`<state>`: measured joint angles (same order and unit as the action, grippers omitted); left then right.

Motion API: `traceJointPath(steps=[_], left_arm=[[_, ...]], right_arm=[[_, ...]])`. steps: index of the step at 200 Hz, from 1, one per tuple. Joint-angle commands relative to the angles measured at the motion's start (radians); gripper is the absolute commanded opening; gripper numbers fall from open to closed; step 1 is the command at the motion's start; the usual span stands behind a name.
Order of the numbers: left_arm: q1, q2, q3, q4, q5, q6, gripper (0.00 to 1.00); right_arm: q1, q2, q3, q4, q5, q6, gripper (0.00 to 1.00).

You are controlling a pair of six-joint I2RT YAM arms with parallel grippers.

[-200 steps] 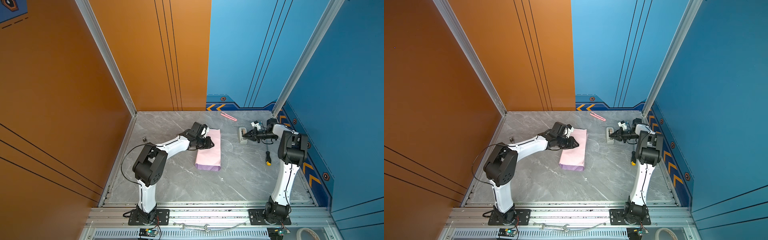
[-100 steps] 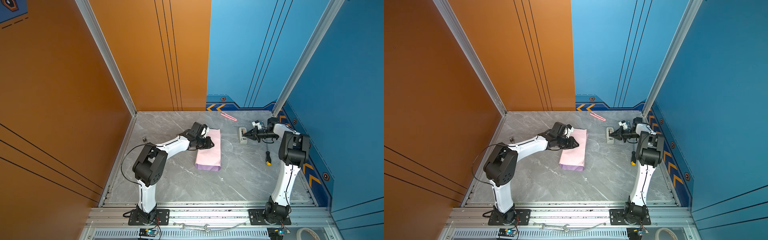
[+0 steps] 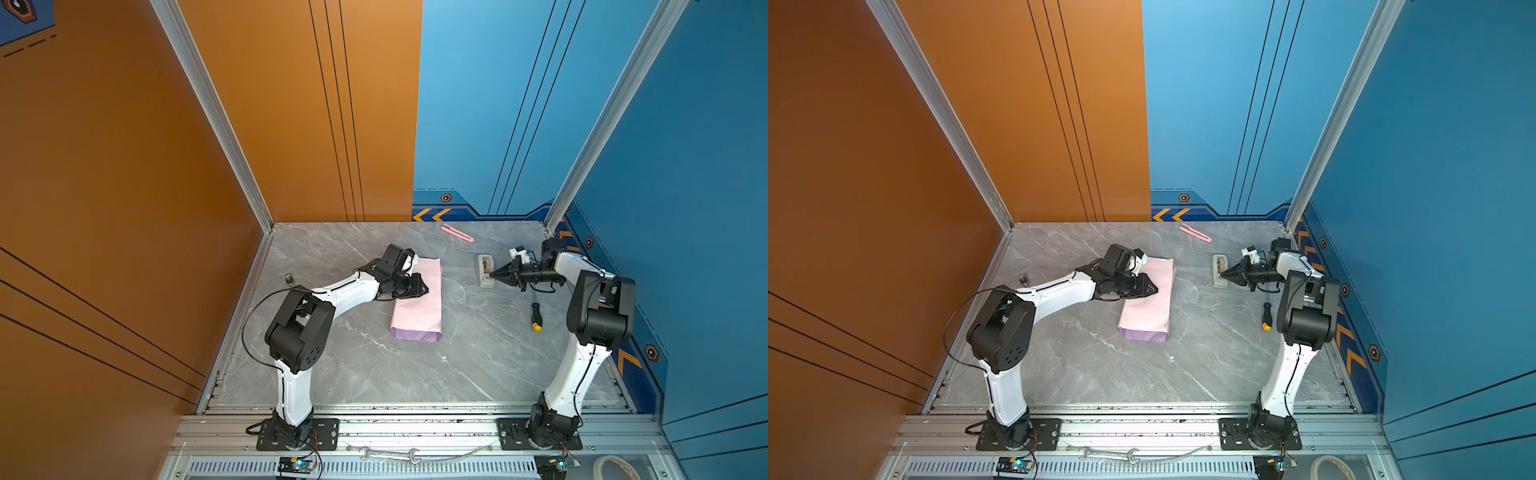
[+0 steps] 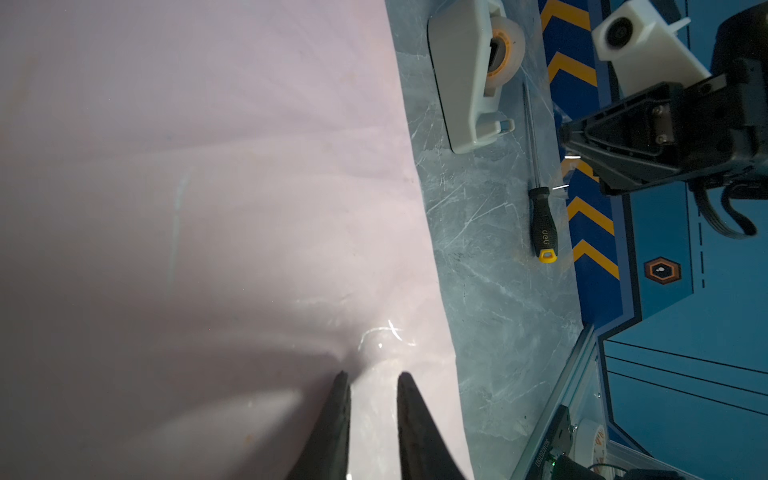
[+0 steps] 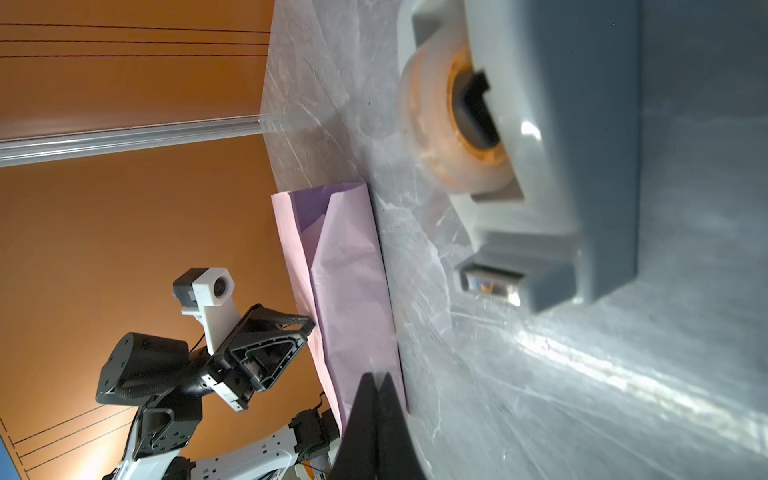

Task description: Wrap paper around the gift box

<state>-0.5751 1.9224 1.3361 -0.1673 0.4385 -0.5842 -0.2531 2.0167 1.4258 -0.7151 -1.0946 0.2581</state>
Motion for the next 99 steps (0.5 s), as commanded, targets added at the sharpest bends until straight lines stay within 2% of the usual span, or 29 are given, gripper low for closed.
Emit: traceJointPath(steps=[1, 48, 99], left_arm=[[0.005, 0.013, -0.032, -0.097, -0.060, -0.002, 0.23], [-0.001, 0.017, -0.026, -0.097, -0.060, -0.003, 0.23], [-0.008, 0.022, -0.025, -0.096, -0.058, -0.003, 0.23]], right_arm=[[-0.012, -0.075, -0.066, -0.020, 0.018, 0.020, 0.00], [-0.015, -0.121, -0.195, 0.030, 0.045, 0.053, 0.00], [-0.018, -0.117, -0.307, 0.195, 0.073, 0.156, 0.00]])
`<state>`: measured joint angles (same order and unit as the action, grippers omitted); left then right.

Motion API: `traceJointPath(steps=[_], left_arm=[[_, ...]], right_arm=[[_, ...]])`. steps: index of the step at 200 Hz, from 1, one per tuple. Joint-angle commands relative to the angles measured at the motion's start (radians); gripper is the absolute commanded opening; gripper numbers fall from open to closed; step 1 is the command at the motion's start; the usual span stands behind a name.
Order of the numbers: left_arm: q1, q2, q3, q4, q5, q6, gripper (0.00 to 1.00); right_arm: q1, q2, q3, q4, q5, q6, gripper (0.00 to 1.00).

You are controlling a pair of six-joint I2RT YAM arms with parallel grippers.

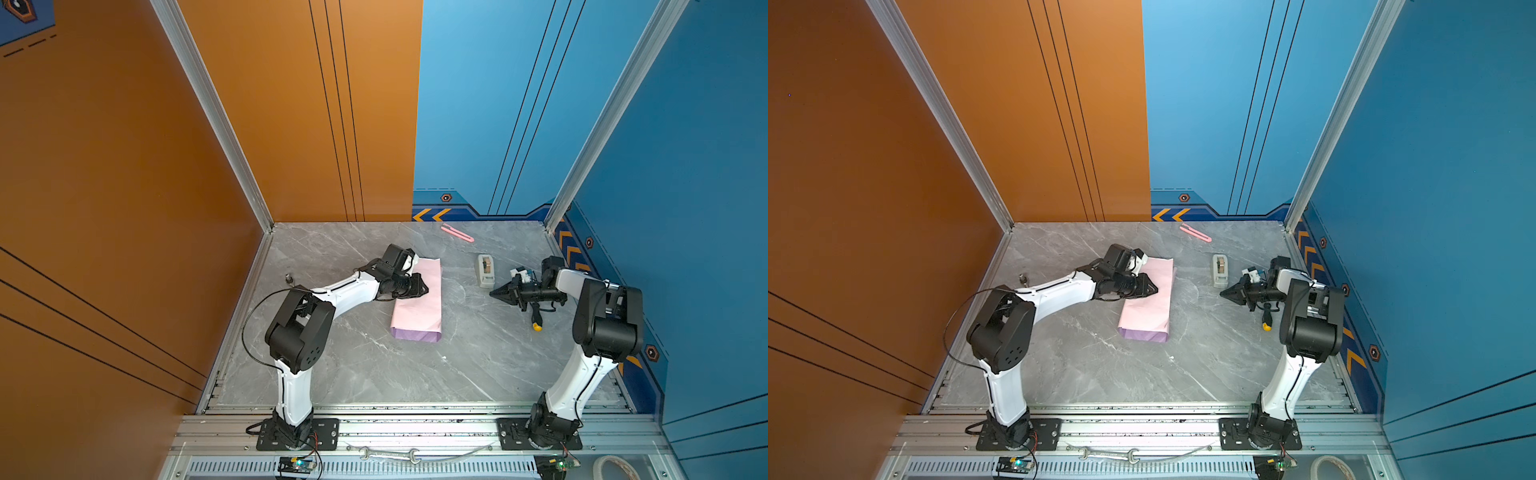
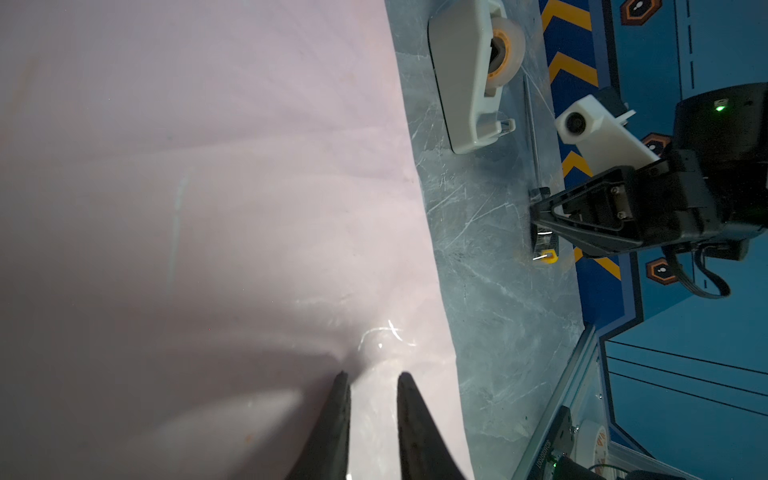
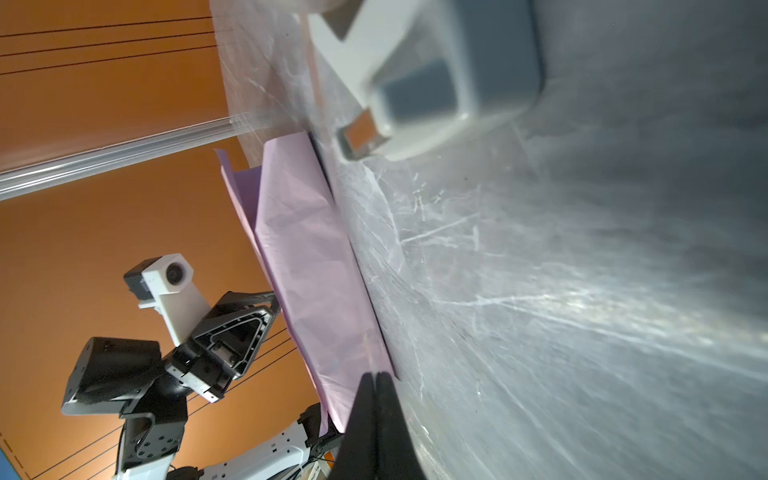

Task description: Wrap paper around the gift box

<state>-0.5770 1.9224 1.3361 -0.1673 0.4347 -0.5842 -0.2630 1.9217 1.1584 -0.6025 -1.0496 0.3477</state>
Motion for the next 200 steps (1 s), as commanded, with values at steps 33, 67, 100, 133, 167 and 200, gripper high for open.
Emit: traceJointPath(steps=[33, 67, 100, 133, 167, 200], left_arm=[[-0.009, 0.022, -0.026, -0.095, -0.058, -0.003, 0.23], [-0.011, 0.024, -0.026, -0.095, -0.059, -0.006, 0.23], [-0.012, 0.024, -0.026, -0.096, -0.059, -0.006, 0.23], [-0.011, 0.025, -0.026, -0.096, -0.057, -0.008, 0.23], [-0.012, 0.025, -0.027, -0.096, -0.057, -0.007, 0.23], [-0.012, 0.024, -0.028, -0.095, -0.056, -0.007, 0.23]], right_arm=[[-0.008, 0.011, -0.078, 0.198, 0.030, 0.134, 0.00], [-0.001, 0.046, -0.087, 0.243, 0.037, 0.155, 0.00], [-0.006, 0.065, -0.098, 0.252, 0.055, 0.155, 0.00], [-0.007, 0.068, -0.109, 0.258, 0.063, 0.157, 0.00], [-0.007, 0.014, -0.133, 0.258, 0.036, 0.156, 0.00], [-0.010, -0.067, -0.161, 0.247, 0.009, 0.156, 0.00]])
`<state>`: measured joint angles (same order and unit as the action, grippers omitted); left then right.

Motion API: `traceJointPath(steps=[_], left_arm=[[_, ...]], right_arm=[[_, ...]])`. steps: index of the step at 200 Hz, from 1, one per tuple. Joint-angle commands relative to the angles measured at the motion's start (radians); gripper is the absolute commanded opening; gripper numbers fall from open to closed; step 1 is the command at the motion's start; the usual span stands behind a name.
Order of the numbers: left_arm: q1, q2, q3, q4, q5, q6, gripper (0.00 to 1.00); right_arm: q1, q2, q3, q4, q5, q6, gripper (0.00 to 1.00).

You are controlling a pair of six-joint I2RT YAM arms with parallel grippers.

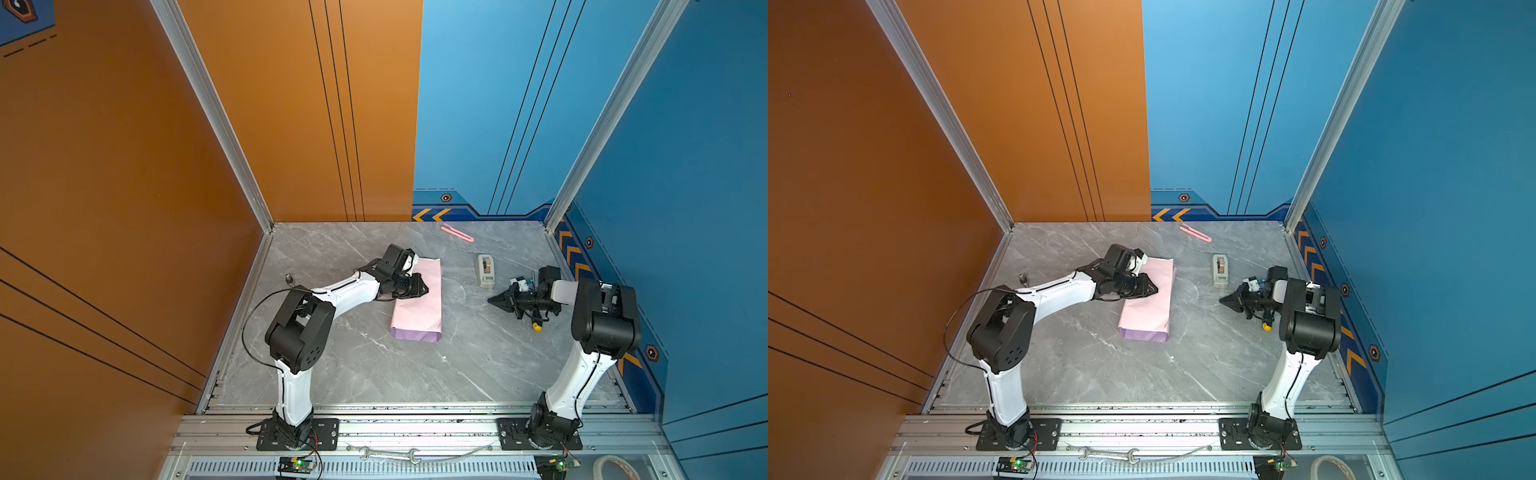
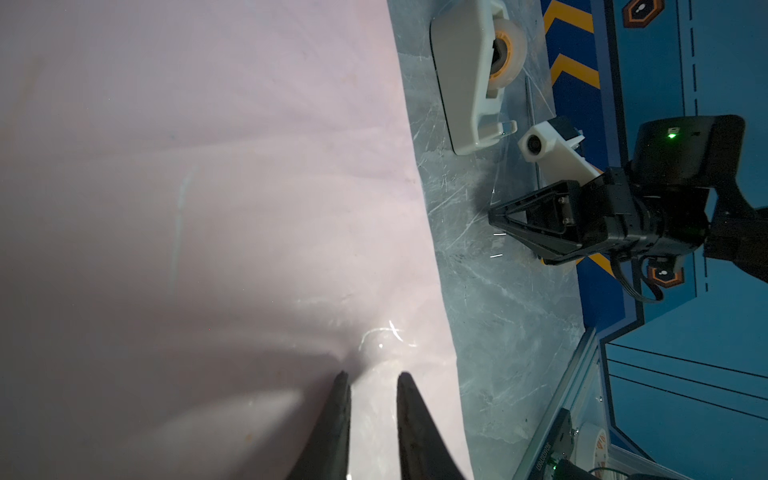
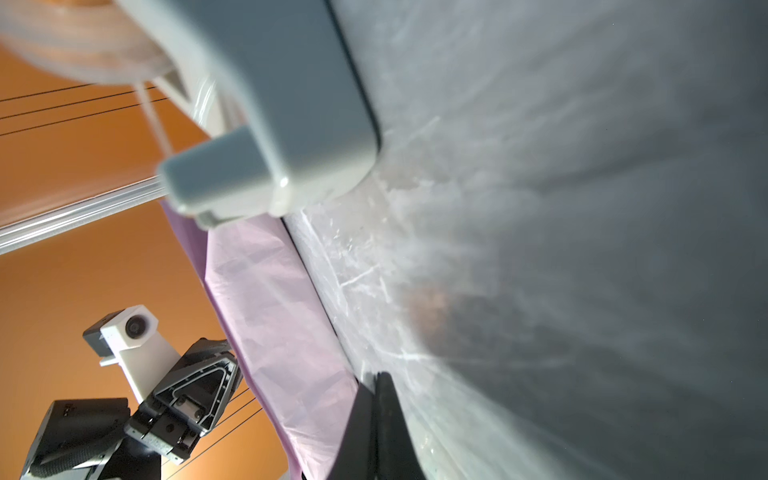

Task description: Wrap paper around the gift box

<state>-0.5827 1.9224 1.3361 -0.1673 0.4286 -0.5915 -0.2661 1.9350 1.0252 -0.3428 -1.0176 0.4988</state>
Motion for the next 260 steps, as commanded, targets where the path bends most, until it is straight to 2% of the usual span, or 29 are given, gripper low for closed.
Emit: traceJointPath(steps=[1, 42, 151, 260], left_arm=[[-0.006, 0.025, -0.028, -0.096, -0.050, 0.001, 0.23], [-0.009, 0.023, -0.031, -0.096, -0.050, -0.001, 0.23], [-0.009, 0.020, -0.040, -0.095, -0.051, 0.002, 0.23], [-0.012, 0.030, -0.026, -0.095, -0.047, -0.001, 0.23]], right_arm=[[-0.007, -0.084, -0.028, -0.013, -0.024, 0.005, 0.00], [-0.009, -0.183, -0.048, -0.060, -0.020, -0.006, 0.00], [-0.011, -0.210, -0.117, -0.082, 0.011, -0.022, 0.00], [-0.005, -0.100, -0.130, 0.051, 0.062, 0.038, 0.00]])
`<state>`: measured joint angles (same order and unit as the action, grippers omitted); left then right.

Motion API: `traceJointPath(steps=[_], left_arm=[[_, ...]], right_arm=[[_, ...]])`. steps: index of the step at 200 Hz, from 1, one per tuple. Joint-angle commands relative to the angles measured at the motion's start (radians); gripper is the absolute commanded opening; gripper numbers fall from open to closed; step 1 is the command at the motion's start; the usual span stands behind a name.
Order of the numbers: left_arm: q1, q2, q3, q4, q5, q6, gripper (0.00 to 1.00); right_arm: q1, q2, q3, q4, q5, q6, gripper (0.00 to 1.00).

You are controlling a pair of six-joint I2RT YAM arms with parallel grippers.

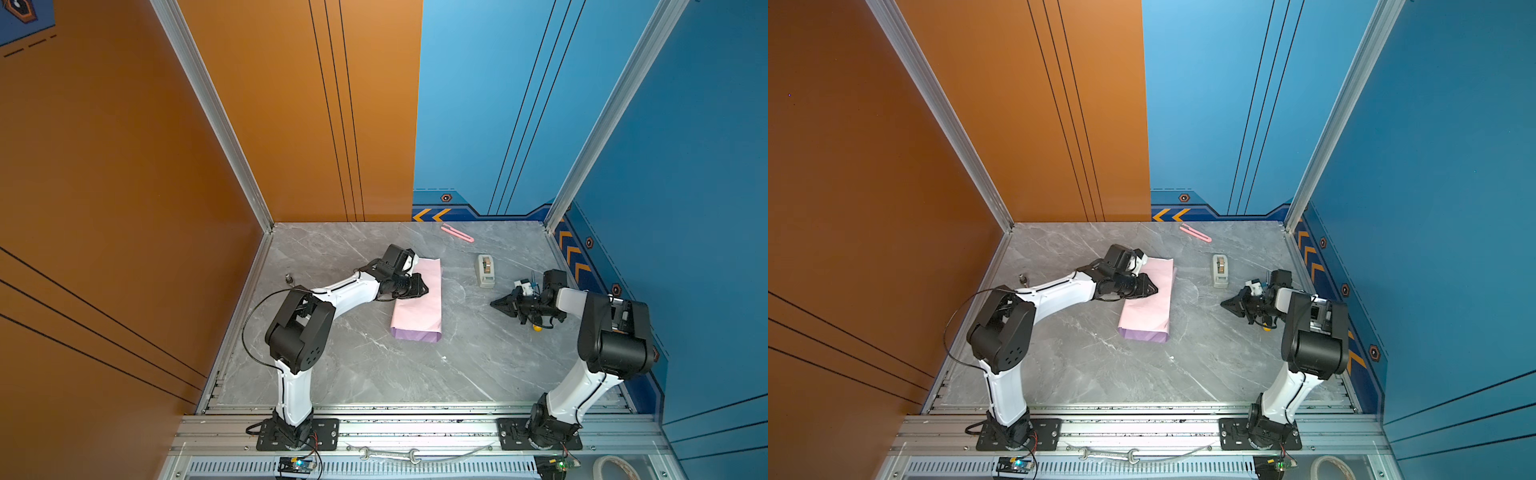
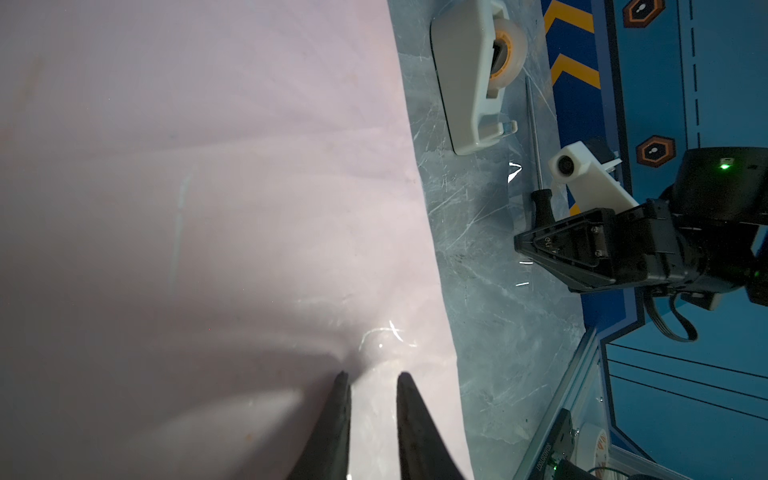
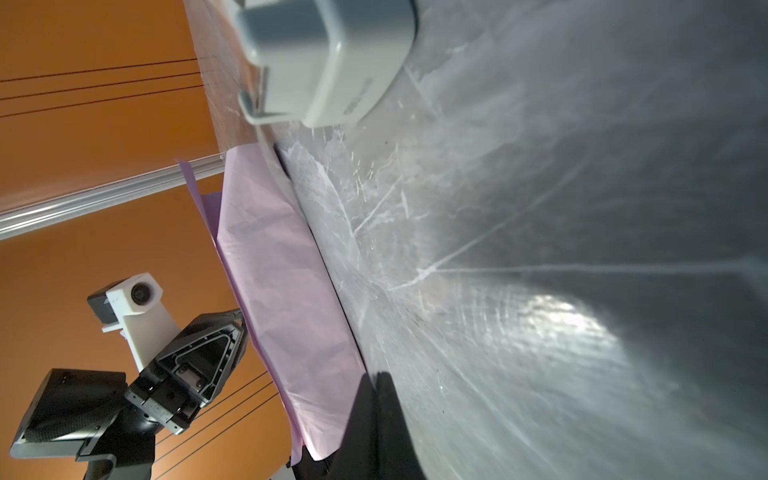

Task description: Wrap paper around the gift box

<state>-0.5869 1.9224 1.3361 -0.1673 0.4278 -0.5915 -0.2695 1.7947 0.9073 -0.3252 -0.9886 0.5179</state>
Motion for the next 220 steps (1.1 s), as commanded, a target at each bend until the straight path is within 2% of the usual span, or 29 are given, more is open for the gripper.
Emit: traceJointPath(steps=[1, 68, 126, 178, 220], left_arm=[[-0.008, 0.030, -0.026, -0.095, -0.046, -0.001, 0.23], [-0.007, 0.038, -0.015, -0.102, -0.044, 0.000, 0.23], [-0.009, 0.047, -0.006, -0.104, -0.042, 0.000, 0.23], [-0.012, 0.047, -0.008, -0.103, -0.042, 0.000, 0.23], [-0.013, 0.045, -0.011, -0.104, -0.042, 0.001, 0.23]], right_arm=[[-0.001, 0.042, -0.013, 0.035, 0.033, 0.019, 0.00], [-0.028, 0.067, -0.036, 0.044, 0.060, 0.027, 0.00], [-0.089, 0.026, -0.056, 0.035, 0.006, 0.035, 0.00], [-0.042, 0.020, -0.066, -0.016, 0.011, 0.007, 0.00], [0.006, 0.047, -0.068, 0.001, 0.022, 0.030, 0.00]])
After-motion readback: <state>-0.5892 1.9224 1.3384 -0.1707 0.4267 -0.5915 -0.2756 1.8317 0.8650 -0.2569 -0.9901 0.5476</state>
